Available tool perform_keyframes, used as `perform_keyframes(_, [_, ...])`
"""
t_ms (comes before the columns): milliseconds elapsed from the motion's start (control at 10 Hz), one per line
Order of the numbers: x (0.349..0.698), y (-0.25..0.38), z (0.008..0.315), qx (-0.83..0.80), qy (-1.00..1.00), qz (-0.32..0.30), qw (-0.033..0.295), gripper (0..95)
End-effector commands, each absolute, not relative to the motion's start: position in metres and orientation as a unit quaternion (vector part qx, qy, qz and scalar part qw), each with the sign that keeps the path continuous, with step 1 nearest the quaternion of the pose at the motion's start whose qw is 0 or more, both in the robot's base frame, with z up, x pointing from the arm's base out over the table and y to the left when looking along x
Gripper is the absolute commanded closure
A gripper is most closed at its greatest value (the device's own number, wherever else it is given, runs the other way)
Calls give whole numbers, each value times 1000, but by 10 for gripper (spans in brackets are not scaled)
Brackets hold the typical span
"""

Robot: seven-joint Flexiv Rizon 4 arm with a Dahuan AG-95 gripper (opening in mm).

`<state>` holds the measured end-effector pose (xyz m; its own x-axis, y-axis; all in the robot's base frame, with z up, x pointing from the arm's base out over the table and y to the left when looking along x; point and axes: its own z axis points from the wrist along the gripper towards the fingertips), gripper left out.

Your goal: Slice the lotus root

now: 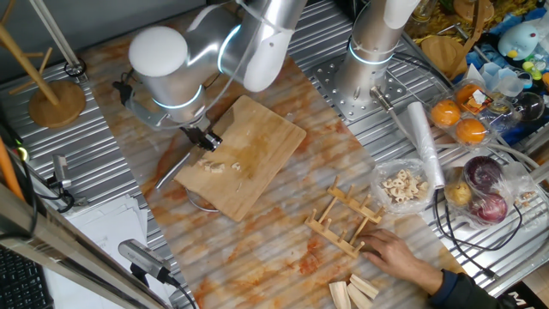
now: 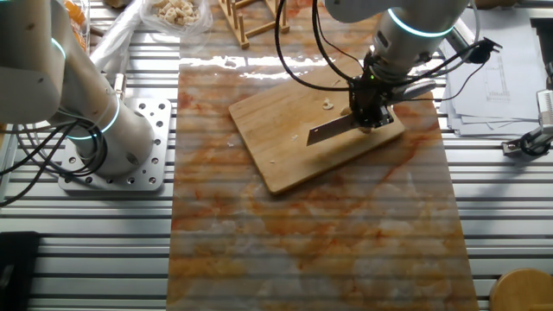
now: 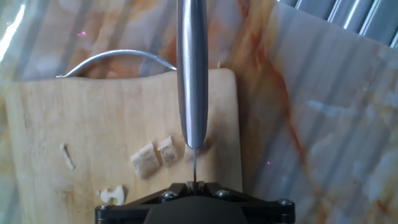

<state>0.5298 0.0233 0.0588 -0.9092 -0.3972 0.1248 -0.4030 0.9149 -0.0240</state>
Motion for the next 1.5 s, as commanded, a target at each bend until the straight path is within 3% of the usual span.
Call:
perform_keyframes(100, [531, 23, 53, 202, -977, 25, 58, 950])
perform_keyframes(700, [538, 23, 34, 190, -980, 18, 57, 950])
perform_keyframes(1100, [530, 29, 86, 209, -975, 16, 69, 950])
perform_keyframes(1500, [524, 46, 92, 243, -968, 23, 58, 950])
